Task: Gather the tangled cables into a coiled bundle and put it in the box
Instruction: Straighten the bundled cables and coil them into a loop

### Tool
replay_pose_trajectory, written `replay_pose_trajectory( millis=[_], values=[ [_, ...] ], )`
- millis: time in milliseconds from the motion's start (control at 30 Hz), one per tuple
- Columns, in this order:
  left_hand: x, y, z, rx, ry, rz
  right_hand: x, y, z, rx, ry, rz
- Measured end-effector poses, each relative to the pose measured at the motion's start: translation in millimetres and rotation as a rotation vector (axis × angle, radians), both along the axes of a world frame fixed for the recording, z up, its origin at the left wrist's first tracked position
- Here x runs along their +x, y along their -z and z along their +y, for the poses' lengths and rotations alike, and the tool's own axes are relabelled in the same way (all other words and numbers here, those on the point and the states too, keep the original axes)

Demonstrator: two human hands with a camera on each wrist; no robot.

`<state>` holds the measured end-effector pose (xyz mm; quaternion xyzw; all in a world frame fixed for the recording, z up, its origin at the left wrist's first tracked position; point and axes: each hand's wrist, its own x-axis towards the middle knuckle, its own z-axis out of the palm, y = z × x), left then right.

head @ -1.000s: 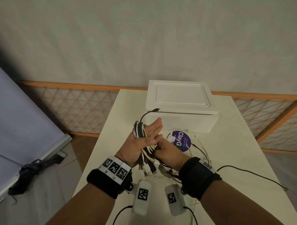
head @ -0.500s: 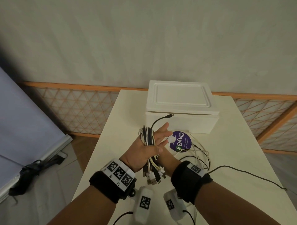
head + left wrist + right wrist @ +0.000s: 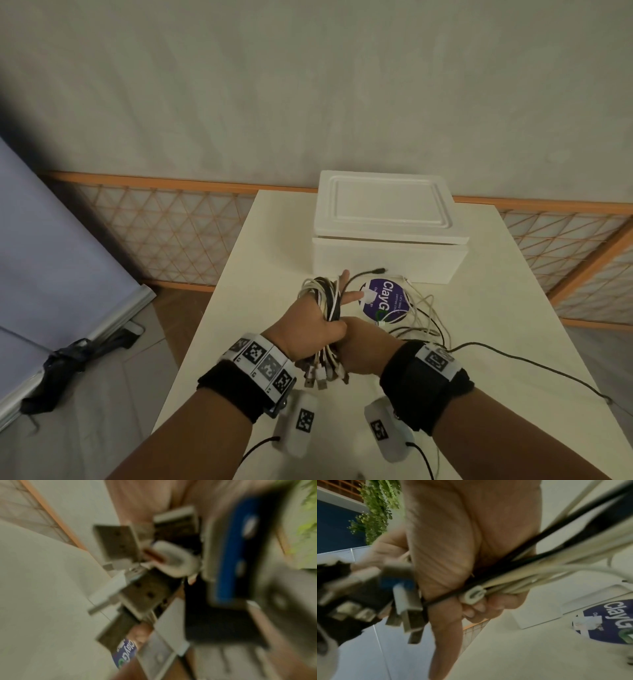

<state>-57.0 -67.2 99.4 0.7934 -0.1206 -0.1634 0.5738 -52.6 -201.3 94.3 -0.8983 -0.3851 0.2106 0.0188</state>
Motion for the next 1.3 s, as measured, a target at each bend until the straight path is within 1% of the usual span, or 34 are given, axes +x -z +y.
replay_pose_trajectory(
  millis=[67, 100, 233, 300, 400, 500, 533, 600, 667, 733, 833, 933, 1067, 1167, 1233, 1300],
  values=[
    [0, -5, -2, 0.033, 0.023, 0.006, -2, 0, -1, -0.023, 0.003, -0.027],
    [0, -7, -3, 0.036, 0.007, -0.002, -4, -2, 0, -0.029, 0.012, -0.038],
    [3, -7, -4, 0.101, -0.139, -0.034, -10, -4, 7, -0.051, 0.043, -0.015],
    [3, -2, -2, 0.111, -0.193, -0.012, -11, -3, 8, -0.062, 0.045, -0.05],
    [4, 4, 4, 0.162, -0.224, 0.018, -14, -7, 8, -0.042, 0.091, -0.085],
    [5, 5, 6, 0.138, -0.254, 0.034, -13, -9, 7, -0.086, 0.08, -0.138],
    [4, 5, 5, 0.147, -0.258, 0.027, -13, -10, 6, -0.109, 0.078, -0.143],
    [3, 4, 3, 0.225, -0.239, -0.036, -12, -8, 4, -0.12, 0.069, -0.134],
    [2, 4, 2, 0.305, -0.213, -0.101, -13, -7, 4, -0.112, 0.08, -0.103],
    [2, 4, 3, 0.337, -0.219, -0.146, -15, -4, 4, -0.086, 0.105, -0.103],
    [3, 6, 3, 0.339, -0.222, -0.141, -19, -4, 4, -0.06, 0.105, -0.153],
    [4, 7, 7, 0.445, -0.202, -0.16, -21, -8, 0, -0.051, 0.087, -0.233],
    [3, 11, 17, 0.388, -0.167, -0.168, -17, -18, -5, -0.065, 0.038, -0.291],
    [4, 17, 21, 0.337, -0.108, -0.151, -14, -31, -7, -0.067, 0.0, -0.275],
    [3, 18, 20, 0.187, -0.026, -0.105, -12, -42, -9, -0.044, -0.055, -0.266],
    [-1, 11, 16, 0.062, 0.077, -0.079, -11, -52, -10, -0.007, -0.102, -0.237]
  ],
)
